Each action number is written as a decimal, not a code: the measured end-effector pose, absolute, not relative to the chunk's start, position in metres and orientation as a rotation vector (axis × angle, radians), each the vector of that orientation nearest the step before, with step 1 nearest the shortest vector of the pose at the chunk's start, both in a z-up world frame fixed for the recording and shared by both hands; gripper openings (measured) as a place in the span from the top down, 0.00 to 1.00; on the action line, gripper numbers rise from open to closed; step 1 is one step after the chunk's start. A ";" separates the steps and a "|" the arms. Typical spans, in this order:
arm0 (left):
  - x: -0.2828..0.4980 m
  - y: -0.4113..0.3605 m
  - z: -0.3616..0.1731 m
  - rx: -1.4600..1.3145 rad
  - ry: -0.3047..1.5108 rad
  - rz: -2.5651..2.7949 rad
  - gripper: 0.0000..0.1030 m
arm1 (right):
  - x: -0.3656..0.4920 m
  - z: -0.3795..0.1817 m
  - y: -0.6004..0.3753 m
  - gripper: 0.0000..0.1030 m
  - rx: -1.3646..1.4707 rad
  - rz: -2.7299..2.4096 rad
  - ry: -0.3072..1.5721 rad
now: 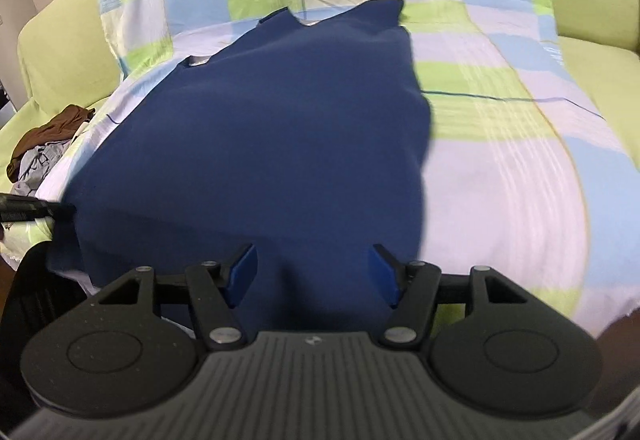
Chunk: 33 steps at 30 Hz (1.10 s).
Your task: Fold clothes
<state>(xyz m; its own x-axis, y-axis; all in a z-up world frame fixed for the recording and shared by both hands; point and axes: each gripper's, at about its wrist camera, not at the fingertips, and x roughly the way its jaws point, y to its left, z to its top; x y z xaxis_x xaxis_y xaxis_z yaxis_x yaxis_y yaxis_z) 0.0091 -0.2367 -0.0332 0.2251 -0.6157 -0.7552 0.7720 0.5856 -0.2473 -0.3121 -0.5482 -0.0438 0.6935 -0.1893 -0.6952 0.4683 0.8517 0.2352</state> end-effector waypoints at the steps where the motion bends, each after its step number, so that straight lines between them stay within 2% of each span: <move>1: 0.006 -0.240 -0.030 0.215 0.930 -0.980 0.99 | -0.318 -0.047 -0.549 0.44 0.430 -0.383 0.712; 6: -0.009 -0.259 -0.019 0.361 0.893 -0.983 0.99 | -0.337 -0.065 -0.557 0.44 0.529 -0.402 0.671; 9: -0.008 -0.260 -0.017 0.382 0.912 -0.952 0.91 | -0.341 -0.074 -0.567 0.44 0.591 -0.400 0.624; 11: -0.009 -0.258 -0.014 0.401 0.912 -0.932 0.90 | -0.341 -0.080 -0.577 0.44 0.633 -0.395 0.600; 17: -0.019 -0.260 0.006 0.418 0.849 -0.916 0.90 | -0.336 -0.108 -0.588 0.44 0.751 -0.310 0.648; 19: -0.021 -0.269 0.005 0.431 0.840 -0.937 0.90 | -0.334 -0.123 -0.584 0.48 0.776 -0.301 0.657; 20: -0.022 -0.275 0.004 0.441 0.833 -0.952 0.89 | -0.334 -0.126 -0.583 0.56 0.781 -0.297 0.658; 22: -0.023 -0.284 0.001 0.464 0.827 -0.976 0.73 | -0.335 -0.130 -0.584 0.57 0.817 -0.269 0.652; 28: -0.013 -0.284 -0.019 0.469 0.892 -0.996 0.70 | -0.338 -0.134 -0.583 0.56 0.796 -0.165 0.682; 29: -0.012 -0.283 -0.024 0.470 0.907 -1.000 0.70 | -0.337 -0.135 -0.584 0.59 0.795 -0.158 0.684; 30: -0.010 -0.283 -0.029 0.470 0.922 -1.004 0.65 | -0.336 -0.136 -0.585 0.64 0.803 -0.150 0.676; 31: -0.007 -0.282 -0.034 0.433 0.958 -1.025 0.56 | -0.335 -0.137 -0.588 0.68 0.815 -0.139 0.667; 33: -0.003 -0.281 -0.038 0.373 0.982 -1.046 0.51 | -0.332 -0.140 -0.592 0.95 0.852 -0.120 0.652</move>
